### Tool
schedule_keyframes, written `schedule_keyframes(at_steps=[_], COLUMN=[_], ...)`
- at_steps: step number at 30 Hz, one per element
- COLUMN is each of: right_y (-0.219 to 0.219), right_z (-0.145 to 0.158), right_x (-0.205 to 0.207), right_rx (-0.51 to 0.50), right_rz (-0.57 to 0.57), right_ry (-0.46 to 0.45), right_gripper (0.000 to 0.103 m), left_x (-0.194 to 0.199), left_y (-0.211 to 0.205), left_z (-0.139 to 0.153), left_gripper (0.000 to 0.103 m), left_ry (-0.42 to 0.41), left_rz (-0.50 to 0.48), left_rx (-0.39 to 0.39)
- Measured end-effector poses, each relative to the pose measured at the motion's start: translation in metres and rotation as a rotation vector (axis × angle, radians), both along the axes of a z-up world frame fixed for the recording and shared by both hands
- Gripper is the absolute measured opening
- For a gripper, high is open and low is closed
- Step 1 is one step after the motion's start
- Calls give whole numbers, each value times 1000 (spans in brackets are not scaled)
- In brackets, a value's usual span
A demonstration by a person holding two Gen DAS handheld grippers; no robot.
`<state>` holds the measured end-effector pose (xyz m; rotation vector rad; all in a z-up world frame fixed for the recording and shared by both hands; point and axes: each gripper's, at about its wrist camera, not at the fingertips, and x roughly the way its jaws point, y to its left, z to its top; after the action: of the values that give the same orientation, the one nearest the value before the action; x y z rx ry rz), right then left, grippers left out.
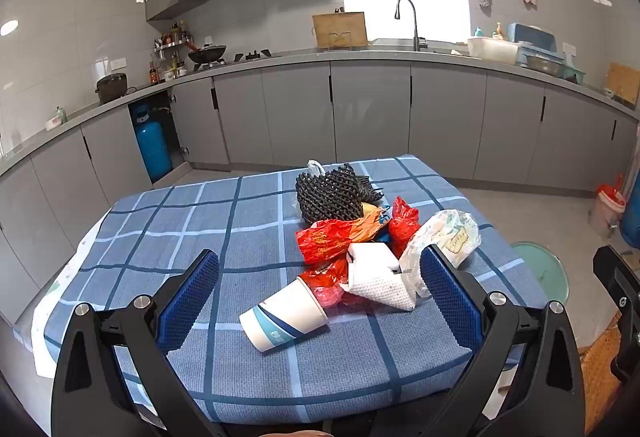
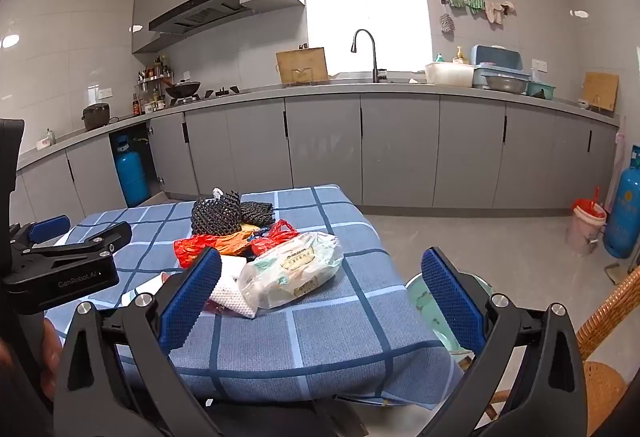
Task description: Collect trash
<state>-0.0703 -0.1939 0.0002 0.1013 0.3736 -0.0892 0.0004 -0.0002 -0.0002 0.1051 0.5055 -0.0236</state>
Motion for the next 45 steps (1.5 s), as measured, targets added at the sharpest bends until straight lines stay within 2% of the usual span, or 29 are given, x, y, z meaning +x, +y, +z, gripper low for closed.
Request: schedule_keyframes(at_steps=[5, 12, 45], right_y=[2, -3, -4], right_z=[-8, -2, -9], right_x=[1, 0, 5], right_rx=[4, 10, 16], right_rz=[0, -2, -3], right_ry=[2, 6, 26], right_gripper=[98, 98, 98], left_x=[-1, -2, -2], left_y=[-2, 0, 8], left_z=[0, 2, 5], left_gripper=[99, 99, 99], left_ry=[-6, -9, -25], left_rz=[2, 3, 25], left_rx=[2, -6, -19])
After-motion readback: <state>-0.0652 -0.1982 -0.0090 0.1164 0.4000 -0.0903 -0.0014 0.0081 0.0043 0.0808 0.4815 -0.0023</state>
